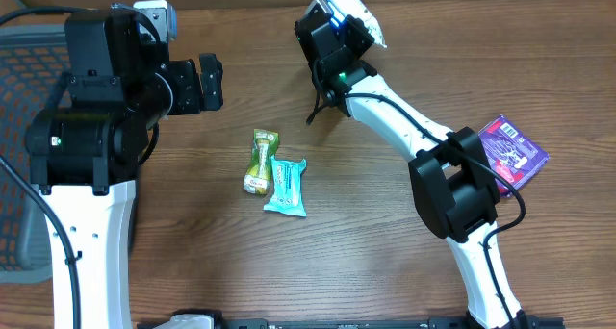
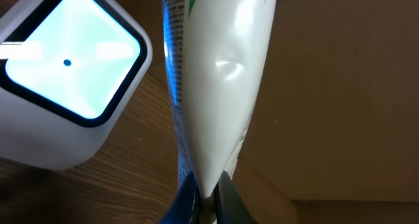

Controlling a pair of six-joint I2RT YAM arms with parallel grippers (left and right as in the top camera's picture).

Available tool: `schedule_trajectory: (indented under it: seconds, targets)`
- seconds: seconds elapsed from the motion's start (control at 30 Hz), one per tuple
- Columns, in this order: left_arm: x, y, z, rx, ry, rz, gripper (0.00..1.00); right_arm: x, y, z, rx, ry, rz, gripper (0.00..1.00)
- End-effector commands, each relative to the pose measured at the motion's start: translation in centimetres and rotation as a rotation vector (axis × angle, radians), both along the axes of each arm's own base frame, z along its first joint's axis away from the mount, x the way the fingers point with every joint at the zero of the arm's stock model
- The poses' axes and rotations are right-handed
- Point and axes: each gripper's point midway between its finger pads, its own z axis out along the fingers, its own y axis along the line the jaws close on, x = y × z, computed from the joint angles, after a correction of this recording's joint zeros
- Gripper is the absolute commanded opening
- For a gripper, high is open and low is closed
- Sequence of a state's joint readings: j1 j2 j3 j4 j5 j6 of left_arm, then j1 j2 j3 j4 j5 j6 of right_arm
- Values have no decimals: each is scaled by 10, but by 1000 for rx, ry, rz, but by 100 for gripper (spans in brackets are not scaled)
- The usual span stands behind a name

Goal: Scan the item barcode
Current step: 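Raise the white bottle to the scanner with the right gripper, then carry the bottle right and release it beside the purple bag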

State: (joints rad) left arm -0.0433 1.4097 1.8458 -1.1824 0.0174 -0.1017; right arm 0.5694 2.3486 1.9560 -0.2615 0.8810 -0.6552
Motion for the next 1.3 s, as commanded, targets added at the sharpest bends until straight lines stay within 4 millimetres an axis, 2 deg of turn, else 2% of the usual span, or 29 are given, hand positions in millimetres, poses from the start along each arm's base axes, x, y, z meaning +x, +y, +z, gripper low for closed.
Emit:
schedule_trajectory:
  seconds: [0.0,0.33,0.47,0.6,0.7,0.8,0.9,0.93,1.0,1.07,1.1,1.13,1.2,1.27]
  targets:
    - [1,2,2,13,-5,0,100,5,0,31,1,-51,7,4]
    - [1,2,2,13,-5,0,99,4,-2,-13,-55,33,2,4]
    - [1,2,2,13,-5,0,100,5,0,-15,-41,39,19,4]
    - [1,2,2,13,-5,0,100,-15,14,-32,10,100,10,4]
    - [1,2,2,13,-5,0,100,-42,41,-11,122,83,10,4]
    - [1,2,2,13,-5,0,100,-85,70,18,267,182,98,4]
    - [1,2,2,13,-5,0,100,-124,81,45,472,293,141,4]
    - [1,2,2,13,-5,0,99,-136,78,56,557,324,125,4]
    - [1,2,2,13,-5,0,100,-153,60,74,714,370,41,4]
    - [1,2,2,13,-5,0,100,-169,23,84,897,449,-111,4]
    - [1,2,2,13,-5,0,100,-170,18,84,917,469,-125,4]
    - [1,2,2,13,-5,0,100,-172,3,80,969,523,-168,4]
    - [1,2,2,13,-5,0,100,-164,-34,69,1086,574,-306,4]
    - [1,2,2,13,-5,0,100,-154,-68,57,1184,554,-453,4]
